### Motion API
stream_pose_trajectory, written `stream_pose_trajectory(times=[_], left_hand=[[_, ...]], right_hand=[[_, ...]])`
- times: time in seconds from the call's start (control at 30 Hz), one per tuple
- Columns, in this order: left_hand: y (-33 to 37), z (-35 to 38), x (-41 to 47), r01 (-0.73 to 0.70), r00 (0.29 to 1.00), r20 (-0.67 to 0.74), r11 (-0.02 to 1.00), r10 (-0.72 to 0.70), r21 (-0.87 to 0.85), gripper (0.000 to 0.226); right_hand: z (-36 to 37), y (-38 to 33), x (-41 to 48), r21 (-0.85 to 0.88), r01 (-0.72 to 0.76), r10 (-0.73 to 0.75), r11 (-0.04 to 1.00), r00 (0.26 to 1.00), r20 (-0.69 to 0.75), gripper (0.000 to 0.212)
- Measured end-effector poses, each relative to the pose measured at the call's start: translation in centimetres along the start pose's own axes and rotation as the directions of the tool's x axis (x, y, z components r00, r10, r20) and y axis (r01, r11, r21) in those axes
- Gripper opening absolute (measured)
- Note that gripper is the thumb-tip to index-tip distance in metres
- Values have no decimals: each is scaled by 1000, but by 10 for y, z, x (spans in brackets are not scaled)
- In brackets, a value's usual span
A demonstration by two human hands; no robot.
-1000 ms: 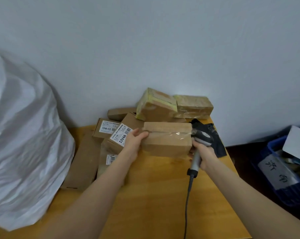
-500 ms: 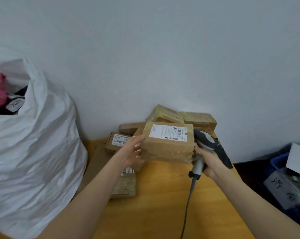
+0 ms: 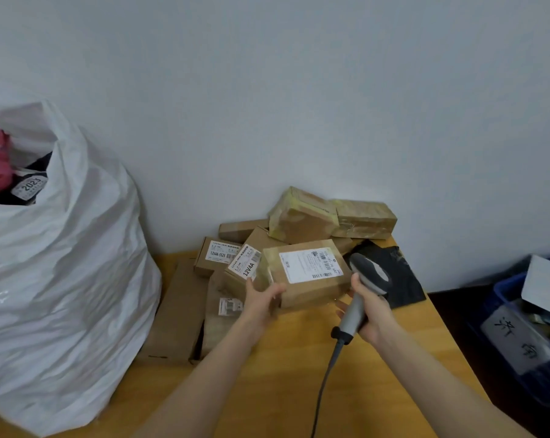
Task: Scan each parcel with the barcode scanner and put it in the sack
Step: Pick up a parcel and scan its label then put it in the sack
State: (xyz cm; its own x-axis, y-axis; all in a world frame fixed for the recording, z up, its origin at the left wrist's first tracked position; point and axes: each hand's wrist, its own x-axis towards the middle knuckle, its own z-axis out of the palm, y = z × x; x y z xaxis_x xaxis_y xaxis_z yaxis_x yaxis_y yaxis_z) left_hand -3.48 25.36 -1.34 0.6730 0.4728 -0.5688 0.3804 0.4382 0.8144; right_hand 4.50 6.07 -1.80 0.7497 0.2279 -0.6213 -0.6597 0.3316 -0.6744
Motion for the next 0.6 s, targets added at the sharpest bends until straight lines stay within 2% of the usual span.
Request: stream_pose_trajectory(times=[0.07,0.17,0.2,0.23,0.27,0.3,0.33,0.4,0.47,0.57,0.6], left_hand=[[-23,8,1,98,995,-8,988,-98,120,86],[-38,17,-1,271,953,29,893,-301,359,47],[-41,19,3,297,946,-16,844,-325,447,50],[-43,19,13,300,950,-88,794,-300,529,68],[-43,19,23,274,961,-156,750,-227,602,90],[-40,18,33,222,973,-195,723,-123,654,100],[-37,18,41,152,981,-194,701,-20,697,99],[-38,23,58,37,993,-101,630,66,776,89],[-48,27,71,-10,999,-8,553,31,833,82],[-65,26,80,-13,999,23,341,-24,940,69],[-69,25,82,0,998,17,305,-52,952,65]], right_hand=[[-3,8,4,-7,0,0,1000,1000,-25,18],[-12,11,14,-56,-4,1,998,998,-57,23],[-16,12,18,-83,-11,5,996,997,-72,30],[-21,13,22,-110,-22,12,994,996,-89,36],[-27,16,25,-133,-34,20,990,994,-107,41],[-33,19,27,-150,-50,31,987,992,-124,44],[-38,23,29,-164,-71,49,984,989,-140,45],[-48,33,31,-181,-116,86,977,983,-163,47],[-54,46,31,-190,-146,116,971,980,-159,46],[-55,61,28,-207,-164,143,964,983,-115,42],[-55,63,28,-212,-163,144,964,984,-103,41]])
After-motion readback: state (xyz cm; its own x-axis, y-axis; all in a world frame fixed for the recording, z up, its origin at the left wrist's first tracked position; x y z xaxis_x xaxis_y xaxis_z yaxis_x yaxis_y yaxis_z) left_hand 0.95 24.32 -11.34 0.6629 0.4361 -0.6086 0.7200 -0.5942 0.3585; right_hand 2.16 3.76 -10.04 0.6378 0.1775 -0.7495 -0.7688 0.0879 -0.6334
